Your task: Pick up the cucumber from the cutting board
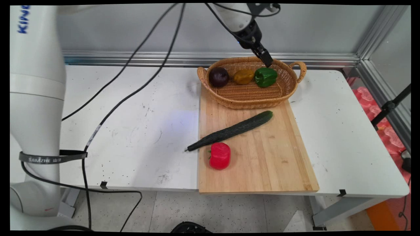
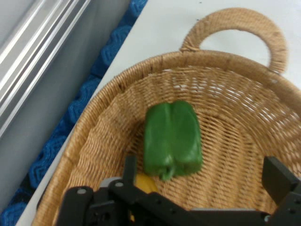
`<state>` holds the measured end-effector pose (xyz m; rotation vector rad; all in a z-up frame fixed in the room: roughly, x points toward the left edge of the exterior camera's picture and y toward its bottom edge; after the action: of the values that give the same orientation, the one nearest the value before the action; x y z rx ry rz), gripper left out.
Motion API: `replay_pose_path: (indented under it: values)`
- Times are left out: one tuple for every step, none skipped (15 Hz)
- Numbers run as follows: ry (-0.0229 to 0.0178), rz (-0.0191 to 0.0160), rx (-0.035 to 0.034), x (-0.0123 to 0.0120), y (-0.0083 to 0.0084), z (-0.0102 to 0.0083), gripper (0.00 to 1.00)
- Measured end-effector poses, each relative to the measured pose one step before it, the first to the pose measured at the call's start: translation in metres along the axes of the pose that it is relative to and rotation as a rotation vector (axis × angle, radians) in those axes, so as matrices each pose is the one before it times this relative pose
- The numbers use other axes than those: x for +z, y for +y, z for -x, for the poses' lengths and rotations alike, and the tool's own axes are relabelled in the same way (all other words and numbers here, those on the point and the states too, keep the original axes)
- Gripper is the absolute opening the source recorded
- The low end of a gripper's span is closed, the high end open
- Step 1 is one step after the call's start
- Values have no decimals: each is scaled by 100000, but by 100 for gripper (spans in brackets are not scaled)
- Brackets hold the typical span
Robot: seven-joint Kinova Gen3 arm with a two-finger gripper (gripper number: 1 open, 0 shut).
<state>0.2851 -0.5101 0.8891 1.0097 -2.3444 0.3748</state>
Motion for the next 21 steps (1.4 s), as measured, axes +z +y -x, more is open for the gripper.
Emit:
replay_pose_path:
  values:
    - [92,74,262,-781,114,217,100]
    - [0,182,452,-1171,242,348,100]
    - [-124,43,263,-1527,346,536,100]
    - [-350,94,303,-1402,350,551,100]
    - [-472,180,327,-1216,414,512,100]
    - [-373,166,344,-956,319,416,100]
    - [-647,344,654,-1343,531,659,100]
    - [-694,458,541,-1245,507,676,100]
    - [-953,604,716,-1370,630,809,100]
    - [-874,598,600,-1143,563,727,100]
    - [-631,357,382,-732,362,490,100]
    - [-1183,617,554,-1258,645,890,100]
    - [-1237,543,508,-1144,649,854,100]
    - [-1237,443,242,-884,565,766,100]
    - [-1324,425,171,-954,622,845,100]
    - [-1311,450,105,-829,626,797,100]
    - [-1025,361,-12,-628,520,631,100]
    - [-690,227,-22,-354,376,403,100]
    - [-1077,361,-362,-534,617,658,100]
    - [-929,297,-470,-308,523,523,100]
    - [-681,175,-712,-209,497,471,100]
